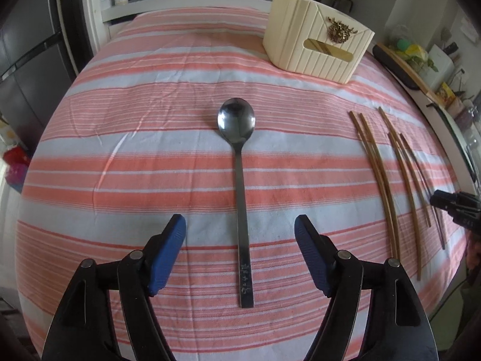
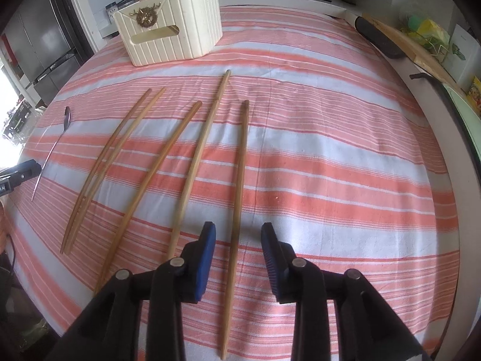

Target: Organize utensils

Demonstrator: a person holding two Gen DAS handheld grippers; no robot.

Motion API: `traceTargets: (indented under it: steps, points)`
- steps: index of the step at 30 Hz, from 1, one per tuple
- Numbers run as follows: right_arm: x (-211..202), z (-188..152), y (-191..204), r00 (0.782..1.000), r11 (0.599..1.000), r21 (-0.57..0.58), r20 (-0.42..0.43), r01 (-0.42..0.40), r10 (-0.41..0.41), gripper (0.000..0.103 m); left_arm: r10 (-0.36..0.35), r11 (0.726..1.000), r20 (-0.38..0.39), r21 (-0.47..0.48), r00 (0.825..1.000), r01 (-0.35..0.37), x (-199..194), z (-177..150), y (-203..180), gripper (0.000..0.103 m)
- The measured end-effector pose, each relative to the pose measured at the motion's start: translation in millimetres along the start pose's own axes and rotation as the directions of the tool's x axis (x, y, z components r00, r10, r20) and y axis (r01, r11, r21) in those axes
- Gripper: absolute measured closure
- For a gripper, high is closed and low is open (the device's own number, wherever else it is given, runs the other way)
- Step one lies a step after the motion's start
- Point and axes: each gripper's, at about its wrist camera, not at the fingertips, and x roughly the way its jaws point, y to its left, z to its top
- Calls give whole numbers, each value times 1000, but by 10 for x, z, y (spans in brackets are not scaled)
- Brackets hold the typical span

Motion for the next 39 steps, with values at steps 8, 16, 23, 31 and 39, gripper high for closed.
traceTargets:
  steps: [8, 16, 23, 31, 39]
  points:
    - [176, 255, 81, 999, 996, -87, -34, 27, -30, 71, 45, 999, -29, 27, 999, -44, 304, 356, -13, 26]
    - [438, 785, 50, 1000, 997, -73, -20, -6, 4, 74, 77, 996, -22, 46, 997, -75, 620, 746, -58, 48]
    - [531, 1053, 0, 1000, 999, -32, -14, -18, 18, 97, 66, 996, 26, 60, 998, -67, 535, 821, -54, 67]
    - [-321, 982, 65, 961, 994, 13, 258, -107, 100, 97, 33, 998, 209, 48, 977, -44, -298, 652, -112, 67]
    - [-1293, 555, 300, 857, 992, -29, 502, -121, 120, 97, -28, 999, 360, 32, 933, 18, -1096, 333, -226, 67]
